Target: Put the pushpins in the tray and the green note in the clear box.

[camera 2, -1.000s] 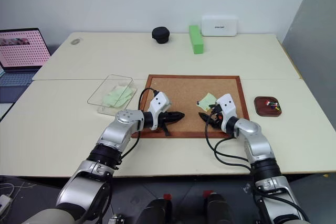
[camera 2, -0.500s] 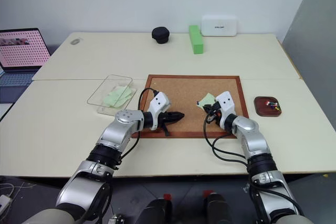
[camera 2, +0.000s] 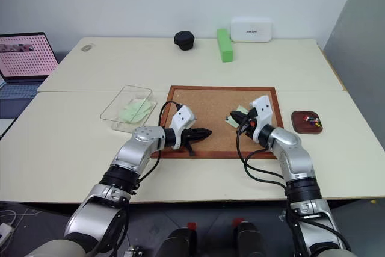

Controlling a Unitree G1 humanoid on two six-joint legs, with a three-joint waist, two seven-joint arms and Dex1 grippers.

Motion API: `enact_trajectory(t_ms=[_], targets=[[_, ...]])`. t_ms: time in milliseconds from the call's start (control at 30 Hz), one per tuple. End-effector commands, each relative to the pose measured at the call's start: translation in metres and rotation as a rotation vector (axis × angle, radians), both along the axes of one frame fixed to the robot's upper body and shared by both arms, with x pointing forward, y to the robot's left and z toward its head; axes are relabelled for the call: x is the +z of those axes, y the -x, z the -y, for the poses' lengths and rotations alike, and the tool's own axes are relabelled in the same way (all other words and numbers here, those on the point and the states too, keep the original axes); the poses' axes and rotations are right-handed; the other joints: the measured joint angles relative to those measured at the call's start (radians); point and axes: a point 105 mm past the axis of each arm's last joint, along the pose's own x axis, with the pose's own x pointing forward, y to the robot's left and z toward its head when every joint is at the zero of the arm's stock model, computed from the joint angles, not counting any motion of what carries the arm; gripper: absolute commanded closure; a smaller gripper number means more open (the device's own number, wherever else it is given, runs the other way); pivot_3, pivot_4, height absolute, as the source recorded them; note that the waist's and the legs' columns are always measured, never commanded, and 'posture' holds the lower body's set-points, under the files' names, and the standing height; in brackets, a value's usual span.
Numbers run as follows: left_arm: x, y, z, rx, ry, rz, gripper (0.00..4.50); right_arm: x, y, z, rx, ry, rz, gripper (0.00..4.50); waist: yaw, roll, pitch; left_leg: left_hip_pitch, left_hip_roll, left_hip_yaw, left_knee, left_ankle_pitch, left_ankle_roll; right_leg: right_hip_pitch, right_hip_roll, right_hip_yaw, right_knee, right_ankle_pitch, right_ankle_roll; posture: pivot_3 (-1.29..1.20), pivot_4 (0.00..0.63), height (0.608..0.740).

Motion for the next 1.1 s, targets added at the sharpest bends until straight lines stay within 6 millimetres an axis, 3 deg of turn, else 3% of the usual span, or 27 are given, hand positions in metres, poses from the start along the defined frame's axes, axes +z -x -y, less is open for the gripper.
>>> enact_trajectory(t_ms=[33, 200, 367, 533, 767, 1100], targets=[[-0.049, 0.022, -0.002, -0.034, -0.103, -0.182, 4.50, 0.020, 0.003, 0.006, -0.020, -0.021, 0.058, 4.49, 0.000, 0.000, 0.000, 0.000, 0.000, 0.000, 0.000, 0.000, 0.000, 0.000, 0.000, 0.000, 0.000, 0.000, 0.000, 0.00, 0.150, 0.740], [-0.050, 0.023, -0.001, -0.040, -0.106, -0.185, 4.50, 0.020, -0.004, 0.027, -0.140, 0.060, 0.097, 4.49, 0.000, 0.000, 0.000, 0.000, 0.000, 0.000, 0.000, 0.000, 0.000, 0.000, 0.000, 0.000, 0.000, 0.000, 0.000, 0.00, 0.150, 0.740], [-0.051, 0.024, 0.000, -0.051, -0.111, -0.187, 4.50, 0.001, -0.027, 0.113, -0.575, 0.267, 0.094, 4.49, 0.003, 0.000, 0.000, 0.000, 0.000, 0.000, 0.000, 0.000, 0.000, 0.000, 0.000, 0.000, -0.001, 0.000, -0.001, 0.00, 0.150, 0.740], [-0.050, 0.025, 0.000, -0.060, -0.112, -0.182, 4.50, -0.004, -0.032, 0.163, -0.803, 0.327, 0.066, 4.49, 0.000, 0.000, 0.000, 0.000, 0.000, 0.001, -0.001, 0.000, 0.000, 0.000, -0.001, 0.001, 0.000, -0.001, -0.001, 0.00, 0.150, 0.740], [-0.049, 0.022, 0.001, -0.057, -0.113, -0.173, 4.50, -0.007, -0.035, 0.177, -0.864, 0.333, 0.042, 4.49, 0.000, 0.000, 0.000, 0.000, -0.001, 0.001, -0.001, 0.000, 0.000, 0.000, -0.001, 0.001, 0.000, -0.001, -0.001, 0.00, 0.150, 0.740], [-0.050, 0.023, 0.002, -0.057, -0.110, -0.173, 4.50, -0.007, -0.032, 0.187, -0.894, 0.361, 0.046, 2.62, 0.000, 0.000, 0.000, 0.000, -0.001, 0.001, -0.001, 0.000, 0.000, 0.000, -0.001, 0.001, 0.000, -0.001, -0.001, 0.00, 0.150, 0.740]])
